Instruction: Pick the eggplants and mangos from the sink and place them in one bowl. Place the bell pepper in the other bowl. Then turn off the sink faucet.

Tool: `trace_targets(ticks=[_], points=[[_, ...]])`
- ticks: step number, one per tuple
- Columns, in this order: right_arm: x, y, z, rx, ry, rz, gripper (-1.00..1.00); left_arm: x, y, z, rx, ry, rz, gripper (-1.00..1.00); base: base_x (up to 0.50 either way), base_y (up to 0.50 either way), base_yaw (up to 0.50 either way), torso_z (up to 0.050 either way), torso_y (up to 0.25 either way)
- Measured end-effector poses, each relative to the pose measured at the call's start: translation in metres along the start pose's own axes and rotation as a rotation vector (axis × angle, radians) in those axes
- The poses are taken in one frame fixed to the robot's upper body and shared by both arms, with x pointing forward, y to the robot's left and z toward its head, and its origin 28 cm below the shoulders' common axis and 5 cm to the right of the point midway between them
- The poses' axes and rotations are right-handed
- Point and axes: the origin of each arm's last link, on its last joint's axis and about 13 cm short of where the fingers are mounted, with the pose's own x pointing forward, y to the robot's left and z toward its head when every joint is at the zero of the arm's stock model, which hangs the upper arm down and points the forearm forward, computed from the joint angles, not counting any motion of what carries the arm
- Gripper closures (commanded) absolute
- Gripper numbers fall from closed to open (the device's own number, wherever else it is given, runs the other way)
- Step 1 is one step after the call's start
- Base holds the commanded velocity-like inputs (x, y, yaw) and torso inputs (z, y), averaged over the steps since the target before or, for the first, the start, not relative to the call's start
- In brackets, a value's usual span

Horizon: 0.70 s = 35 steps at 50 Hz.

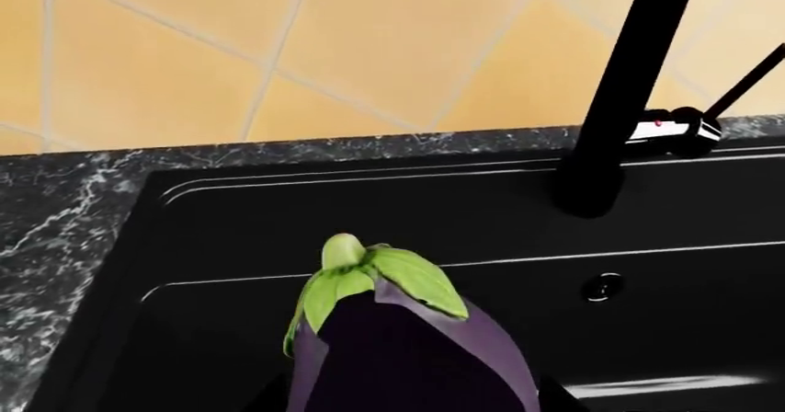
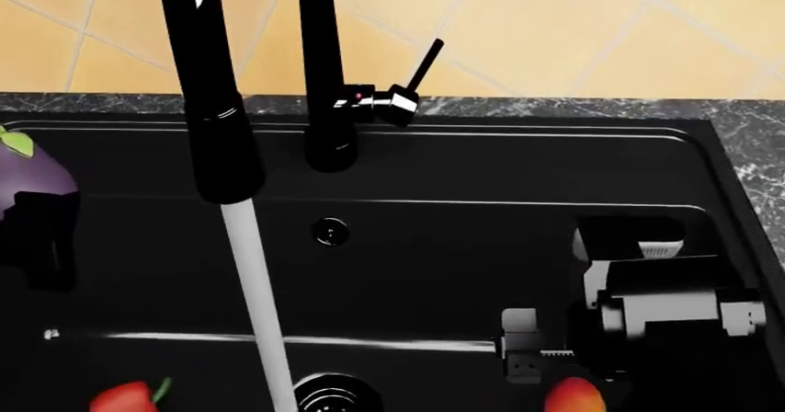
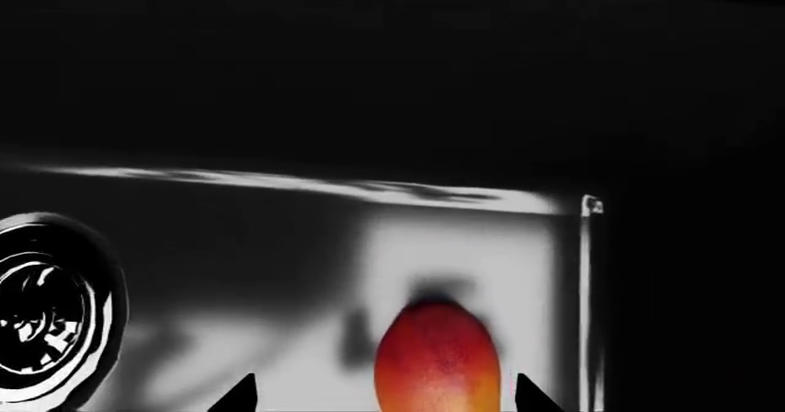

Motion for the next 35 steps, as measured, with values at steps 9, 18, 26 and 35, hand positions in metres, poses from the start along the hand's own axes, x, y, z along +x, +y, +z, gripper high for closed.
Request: trace_targets(ticks=[9,18,26,35], points=[[0.0,0.0,0.0,0.002,0.003,-0.011,-1.0,-0.001,0.001,0.0,-0.01,-0.01,0.007,1.0,0.0,0.0,0.0,0.0,-0.112],[0.0,0.0,0.0,0.003,0.006,-0.023,-1.0,-0.006,0.001,0.003,-0.01,-0.033,0.007,1.0,0.0,0.0,0.0,0.0,-0.075],[0.001,0.0,-0.001,0.003,0.008,-0.025,-1.0,-0.009,0.001,0.005,-0.006,-0.048,0.006,1.0,0.0,0.0,0.0,0.0,-0.087],[0.0,-0.001,-0.001,-0.007,0.006,-0.041,-1.0,-0.01,-0.001,0.004,-0.006,-0.057,0.009,1.0,0.0,0.0,0.0,0.001,-0.176]])
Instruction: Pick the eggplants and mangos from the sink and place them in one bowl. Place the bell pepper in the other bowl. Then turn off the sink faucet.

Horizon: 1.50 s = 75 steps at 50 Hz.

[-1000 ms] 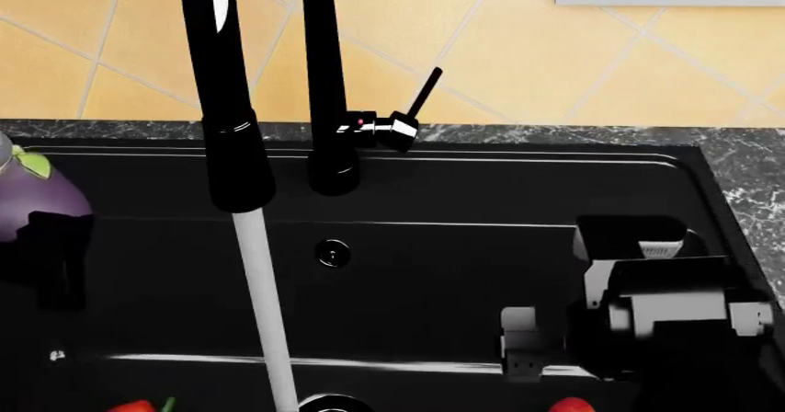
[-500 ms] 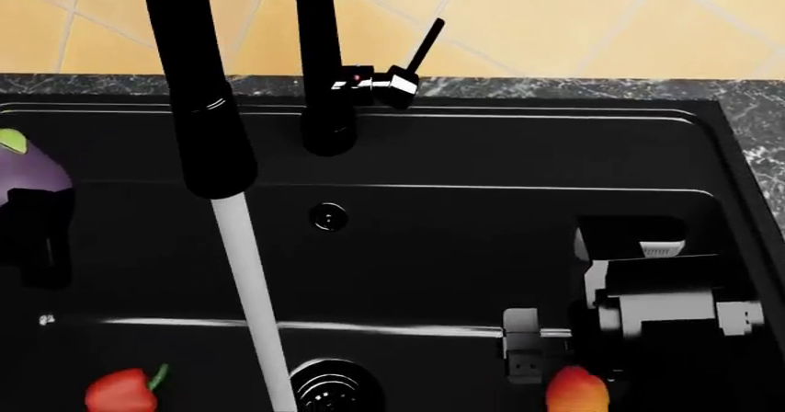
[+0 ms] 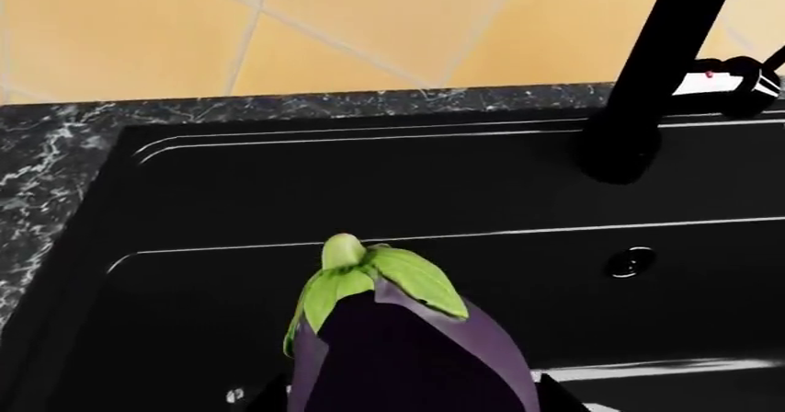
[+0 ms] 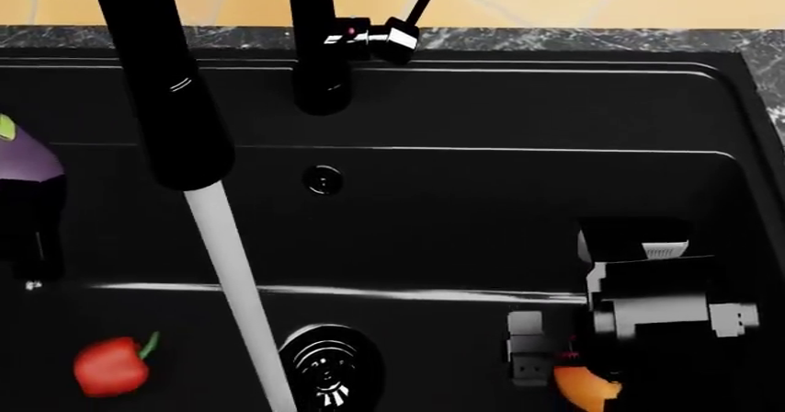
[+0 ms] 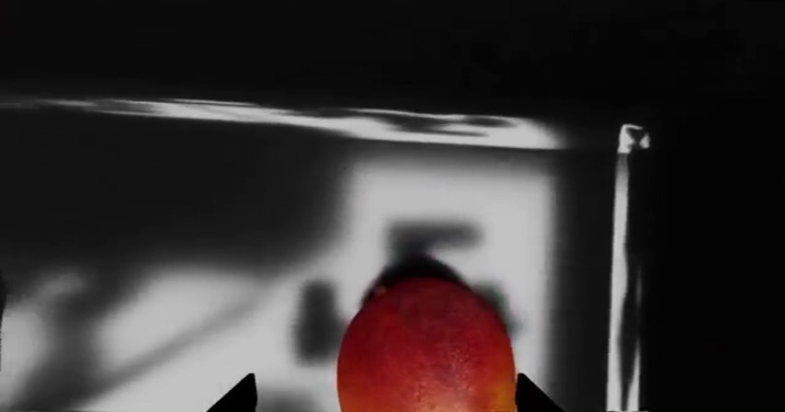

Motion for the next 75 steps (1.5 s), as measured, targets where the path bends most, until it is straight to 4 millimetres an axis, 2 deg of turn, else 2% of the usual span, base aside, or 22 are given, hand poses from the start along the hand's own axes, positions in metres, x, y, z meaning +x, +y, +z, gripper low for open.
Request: trace_targets(ticks=[16,17,39,75], points=[[-0.001,-0.006,-0.001,-0.015,0.002,-0.075,-1.0,-0.002,0.001,0.0,0.004,-0.007,0.001,1.0,0.0,0.0,0.0,0.003,-0.164],[-0.001,-0.006,-0.001,-0.014,0.003,-0.075,1.0,-0.002,0.002,0.0,0.002,-0.006,0.001,1.0,0.0,0.0,0.0,0.0,0.0],[-0.008,0.0,0.012,-0.047,-0.058,-0.041,1.0,-0.005,0.006,0.0,-0.023,-0.004,0.02,1.0,0.0,0.0,0.0,0.0,0.005],[-0.018,0.005,0.018,-0.068,-0.093,0.005,1.0,-0.004,0.006,-0.001,-0.058,0.001,0.016,1.0,0.0,0.0,0.0,0.002,0.25]])
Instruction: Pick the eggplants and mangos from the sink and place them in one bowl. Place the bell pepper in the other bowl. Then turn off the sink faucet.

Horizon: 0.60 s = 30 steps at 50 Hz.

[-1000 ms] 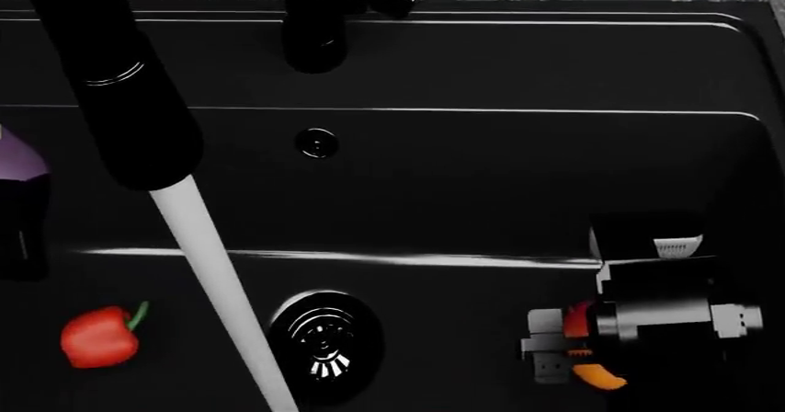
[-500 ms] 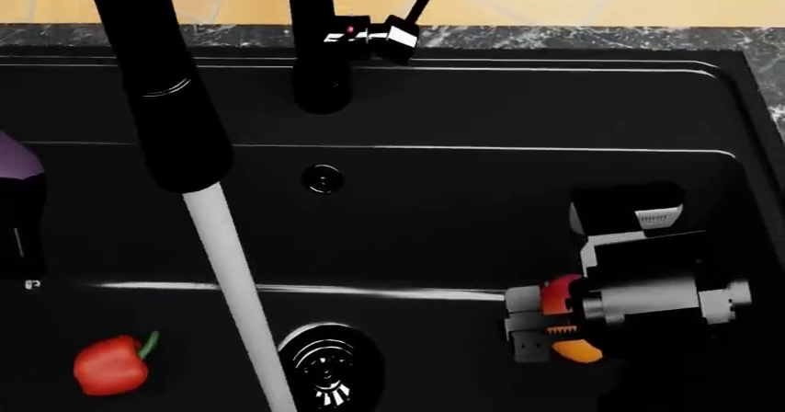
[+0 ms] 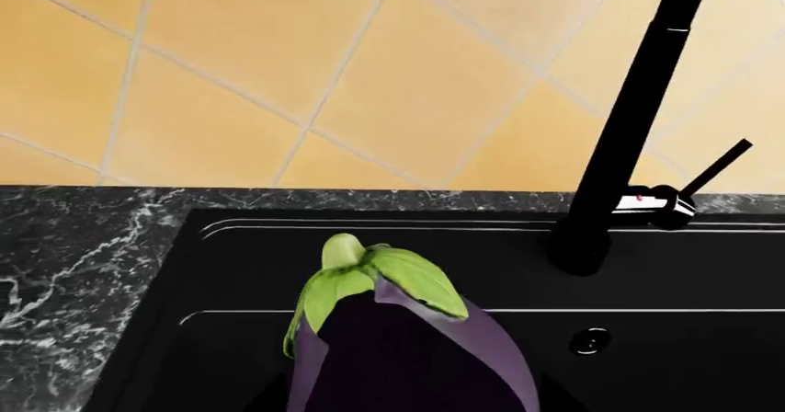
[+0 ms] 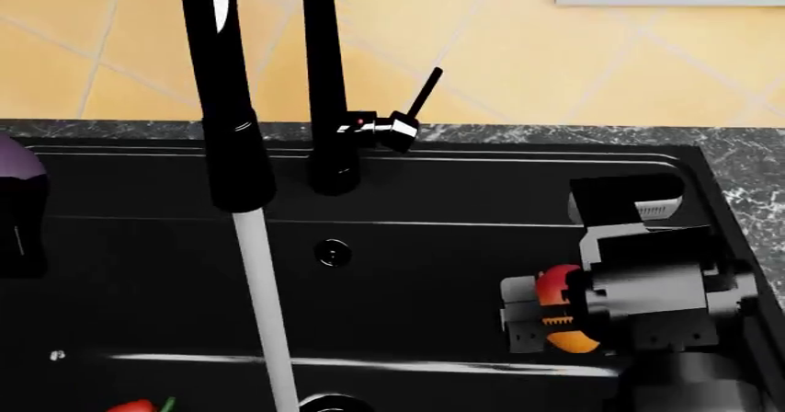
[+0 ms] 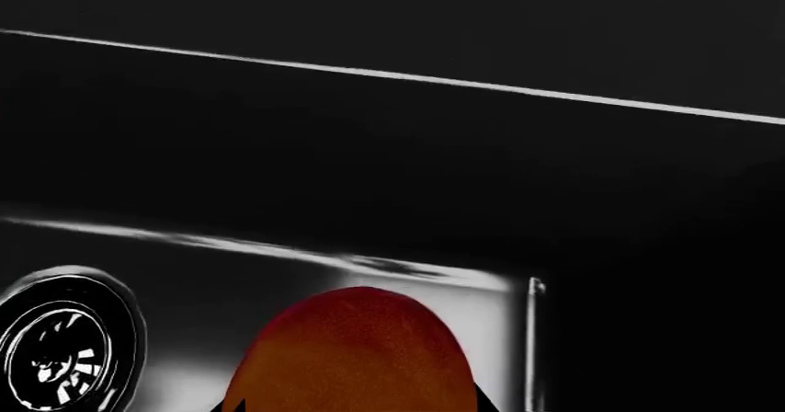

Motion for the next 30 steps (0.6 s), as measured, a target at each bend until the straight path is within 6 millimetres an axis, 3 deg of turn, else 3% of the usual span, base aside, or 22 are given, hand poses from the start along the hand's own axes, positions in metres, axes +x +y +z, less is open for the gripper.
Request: trace_targets(ticks=[6,14,30], points=[[-0.002,0.001,0.001,0.003,-0.008,0.007,1.0,0.001,-0.001,-0.001,-0.003,0.002,0.0,1.0,0.0,0.0,0.0,0.003,0.228],[-0.01,0.003,0.005,0.01,-0.086,0.014,1.0,0.002,0.0,-0.001,-0.013,0.002,0.003,1.0,0.0,0.0,0.0,0.0,0.0],[-0.08,0.019,0.021,-0.039,-0.346,0.062,1.0,0.006,0.003,-0.002,0.008,0.002,0.015,1.0,0.0,0.0,0.0,0.0,0.0]])
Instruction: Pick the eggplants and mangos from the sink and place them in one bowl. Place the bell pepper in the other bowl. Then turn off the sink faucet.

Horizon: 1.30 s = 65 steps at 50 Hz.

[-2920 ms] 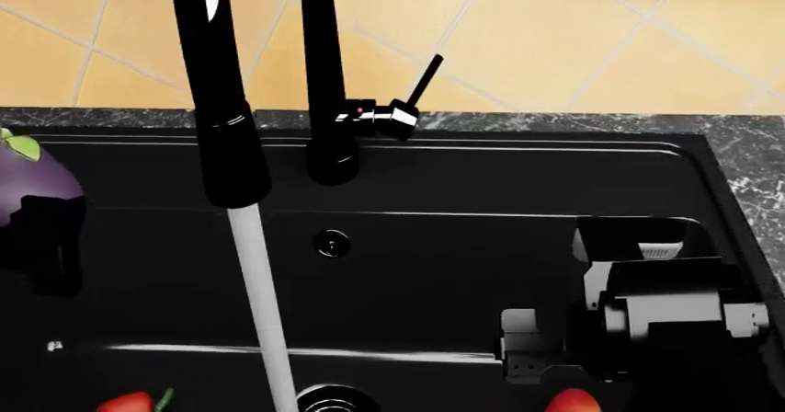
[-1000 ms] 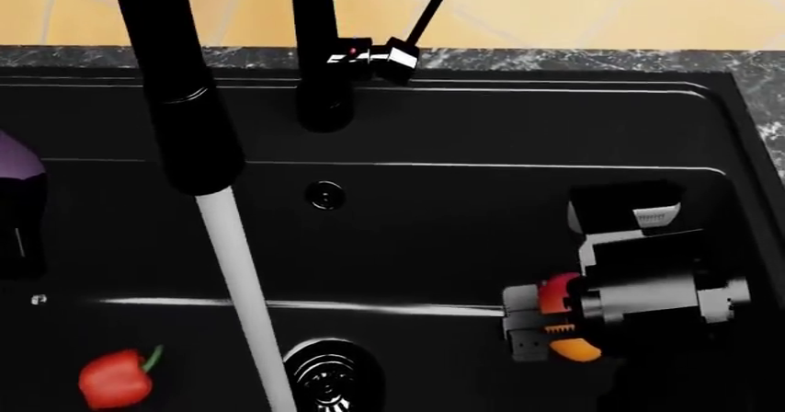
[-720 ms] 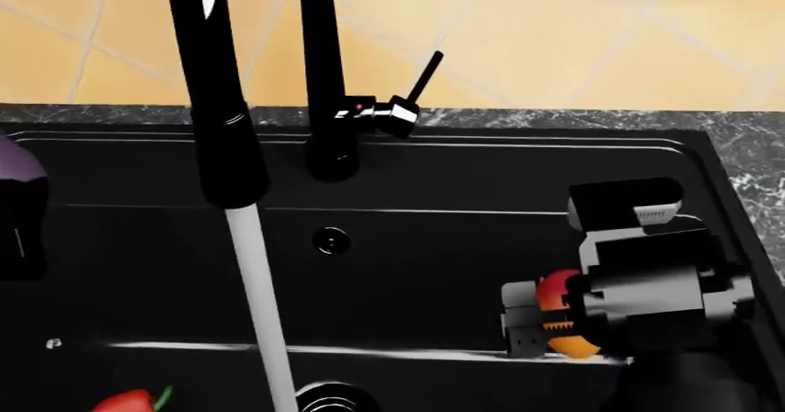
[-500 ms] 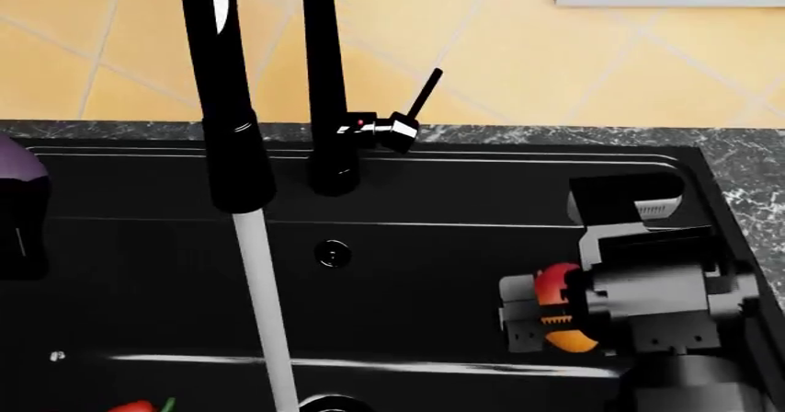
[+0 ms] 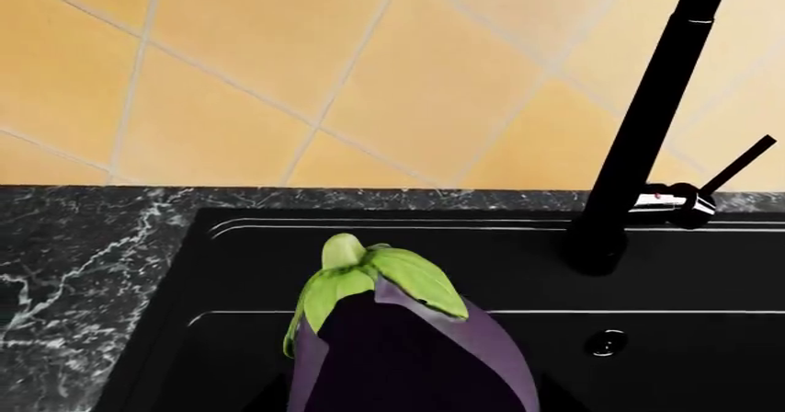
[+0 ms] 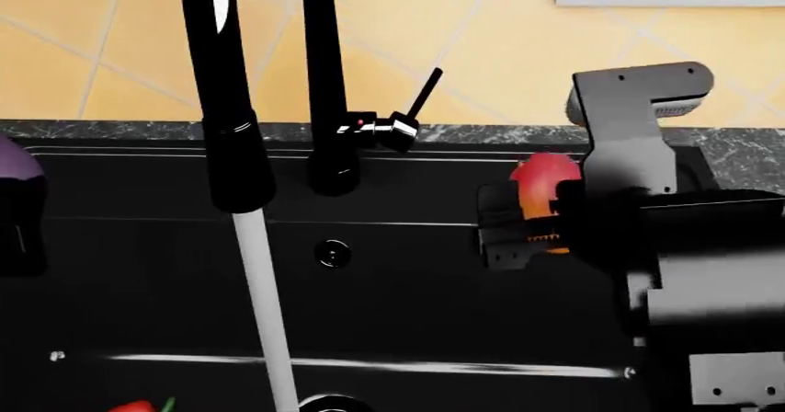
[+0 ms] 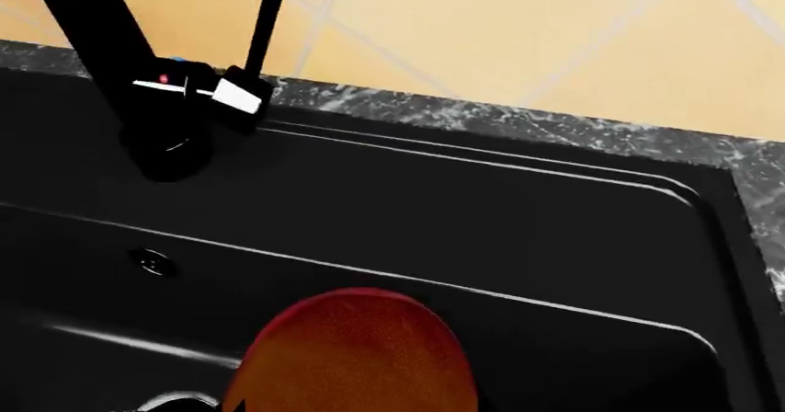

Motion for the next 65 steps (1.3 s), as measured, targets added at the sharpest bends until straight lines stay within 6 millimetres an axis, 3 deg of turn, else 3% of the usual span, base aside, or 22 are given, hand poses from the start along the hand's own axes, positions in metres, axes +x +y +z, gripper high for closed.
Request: trace_targets(ticks=[6,17,26,50,65], points=[[-0.026,0.002,0.001,-0.016,-0.144,0.003,1.0,0.0,-0.001,-0.001,0.015,-0.008,-0.006,1.0,0.0,0.0,0.0,0.0,0.0],[-0.069,0.003,-0.027,-0.012,-0.386,0.011,1.0,-0.001,-0.006,-0.003,0.053,-0.046,-0.014,1.0,0.0,0.0,0.0,0.0,0.0],[-0.091,0.004,-0.04,-0.033,-0.461,-0.02,1.0,-0.003,-0.007,-0.005,0.055,-0.06,-0.024,1.0,-0.11,0.0,0.0,0.0,0.0],[-0.106,0.007,-0.055,-0.047,-0.502,-0.063,1.0,-0.01,-0.007,-0.009,0.061,-0.077,-0.038,1.0,-0.46,0.3,0.0,0.0,0.001],[-0.106,0.009,-0.057,-0.052,-0.514,-0.061,1.0,-0.018,-0.006,-0.008,0.058,-0.095,-0.046,1.0,-0.16,0.5,0.0,0.0,0.0]])
